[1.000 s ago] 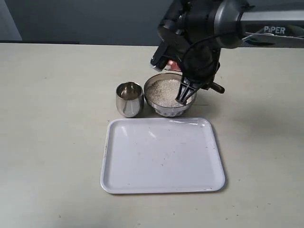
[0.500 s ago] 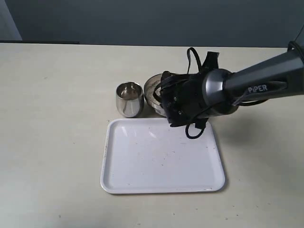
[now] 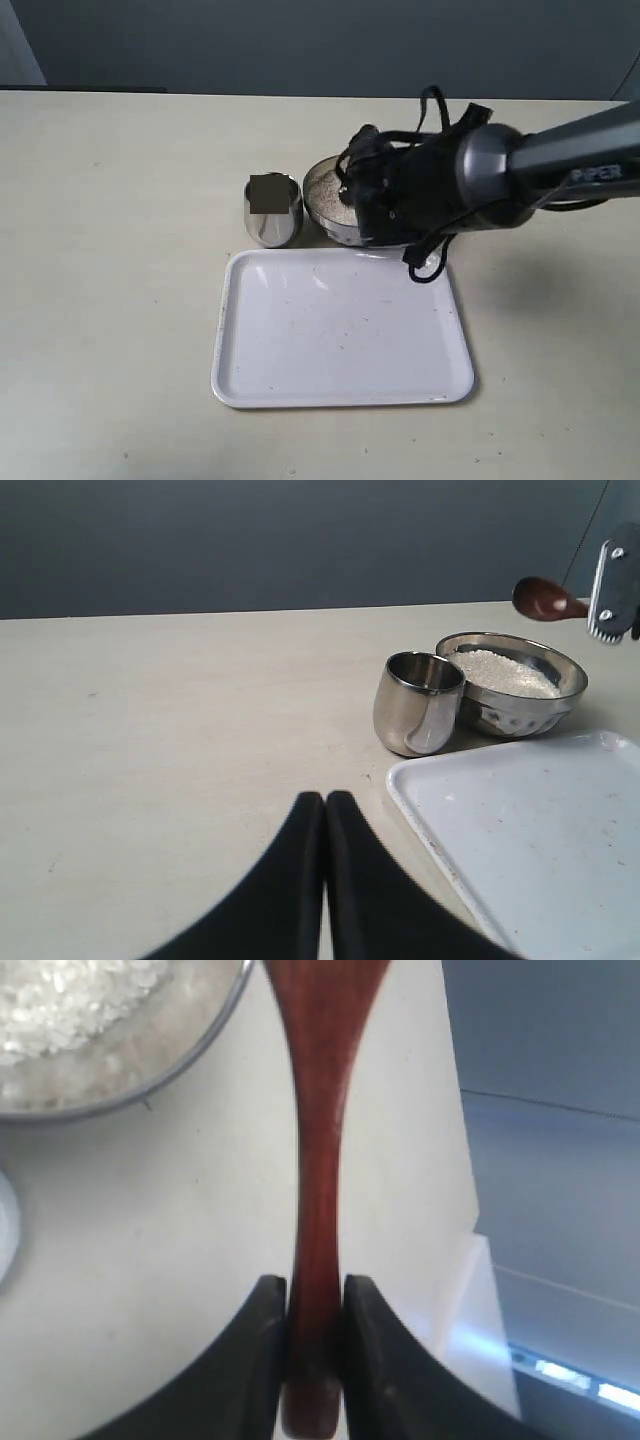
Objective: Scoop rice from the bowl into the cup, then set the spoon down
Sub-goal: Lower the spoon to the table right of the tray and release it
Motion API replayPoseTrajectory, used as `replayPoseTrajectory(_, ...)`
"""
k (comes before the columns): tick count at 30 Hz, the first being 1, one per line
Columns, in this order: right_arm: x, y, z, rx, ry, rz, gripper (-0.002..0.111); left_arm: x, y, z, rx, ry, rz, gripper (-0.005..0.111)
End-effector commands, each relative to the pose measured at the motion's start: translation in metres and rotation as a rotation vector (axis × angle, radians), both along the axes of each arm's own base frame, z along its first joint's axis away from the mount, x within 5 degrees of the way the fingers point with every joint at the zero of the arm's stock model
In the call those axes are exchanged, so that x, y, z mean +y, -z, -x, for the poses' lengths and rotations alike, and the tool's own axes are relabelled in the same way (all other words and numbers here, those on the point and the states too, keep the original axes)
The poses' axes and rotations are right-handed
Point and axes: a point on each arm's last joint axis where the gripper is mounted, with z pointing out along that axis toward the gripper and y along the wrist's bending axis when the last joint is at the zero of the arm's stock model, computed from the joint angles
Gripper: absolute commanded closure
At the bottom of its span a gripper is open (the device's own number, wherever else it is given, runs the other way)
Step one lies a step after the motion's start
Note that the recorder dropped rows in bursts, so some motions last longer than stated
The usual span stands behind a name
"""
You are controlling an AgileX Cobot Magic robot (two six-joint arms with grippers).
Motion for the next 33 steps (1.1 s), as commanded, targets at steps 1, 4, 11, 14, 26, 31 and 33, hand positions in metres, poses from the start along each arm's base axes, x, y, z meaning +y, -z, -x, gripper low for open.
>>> replayPoseTrajectory(1, -0.011, -0.035, 0.014, 0.019, 0.114, -0.159, 0.109, 0.0, -0.003, 0.0, -0.018, 0.003, 0.015, 0.106)
replayPoseTrajectory(4, -0.023, -0.051, 0.022, 0.08, 0.198, -0.227, 0.109, 0.0, -0.003, 0.0, -0.018, 0.003, 0.015, 0.106)
replayPoseTrajectory(11, -0.062, -0.047, 0.021, 0.387, 0.423, -0.297, 0.109, 0.0, -0.003, 0.0, -0.018, -0.002, 0.014, 0.106)
replayPoseTrajectory(14, -0.08, -0.036, 0.019, 0.484, 0.492, -0.331, 0.109, 0.0, -0.003, 0.0, -0.018, -0.002, 0.014, 0.106)
replayPoseTrajectory(26, -0.114, 0.031, 0.04, 0.698, 0.609, -0.543, 0.109, 0.0, -0.003, 0.0, -0.018, -0.002, 0.014, 0.106)
replayPoseTrajectory(31, -0.111, 0.043, 0.039, 0.682, 0.638, -0.584, 0.109, 0.0, -0.003, 0.0, -0.018, -0.002, 0.014, 0.106)
replayPoseTrajectory(33, -0.11, 0.048, 0.037, 0.664, 0.644, -0.608, 0.109, 0.0, -0.003, 0.0, -0.018, -0.002, 0.014, 0.106)
